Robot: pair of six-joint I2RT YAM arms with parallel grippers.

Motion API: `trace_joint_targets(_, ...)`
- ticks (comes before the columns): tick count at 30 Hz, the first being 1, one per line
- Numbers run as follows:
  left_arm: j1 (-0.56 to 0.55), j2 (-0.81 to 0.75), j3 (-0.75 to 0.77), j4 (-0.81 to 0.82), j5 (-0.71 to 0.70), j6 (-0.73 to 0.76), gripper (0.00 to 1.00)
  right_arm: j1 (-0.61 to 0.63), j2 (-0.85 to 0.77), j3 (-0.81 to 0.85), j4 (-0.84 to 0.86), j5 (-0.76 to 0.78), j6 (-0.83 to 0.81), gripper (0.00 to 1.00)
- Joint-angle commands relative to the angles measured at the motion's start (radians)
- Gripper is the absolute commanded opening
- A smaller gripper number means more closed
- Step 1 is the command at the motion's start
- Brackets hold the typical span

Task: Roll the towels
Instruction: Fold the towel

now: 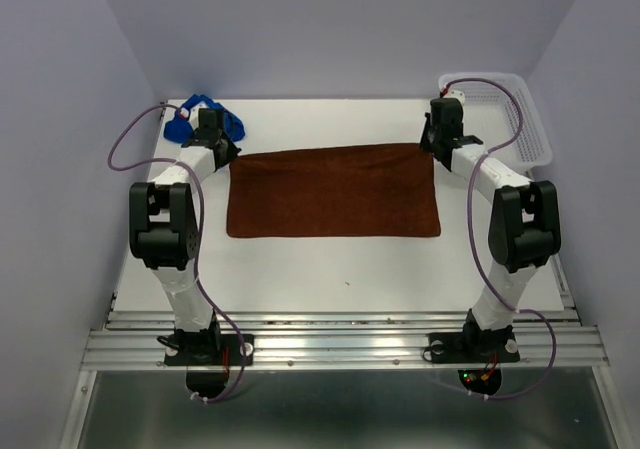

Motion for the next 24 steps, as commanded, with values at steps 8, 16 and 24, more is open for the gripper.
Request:
trace_joint_targets(8,0.001,-0.28,-0.256,0.104,0.064,0.102,0.0,-0.009,-0.206,-0.17,0.078,-0.006,0.012,0.01)
trace_joint_targets(16,-0.002,-0.392,-0.4,0.167,0.097,0.165,0.0,-0.009,-0.356,-0.331,0.078,0.004,0.034,0.01)
trace_joint_targets(24,-0.004,-0.467,-0.512,0.189,0.098,0.151,0.0,-0.009,-0.456,-0.449,0.077,0.001,0.061,0.01)
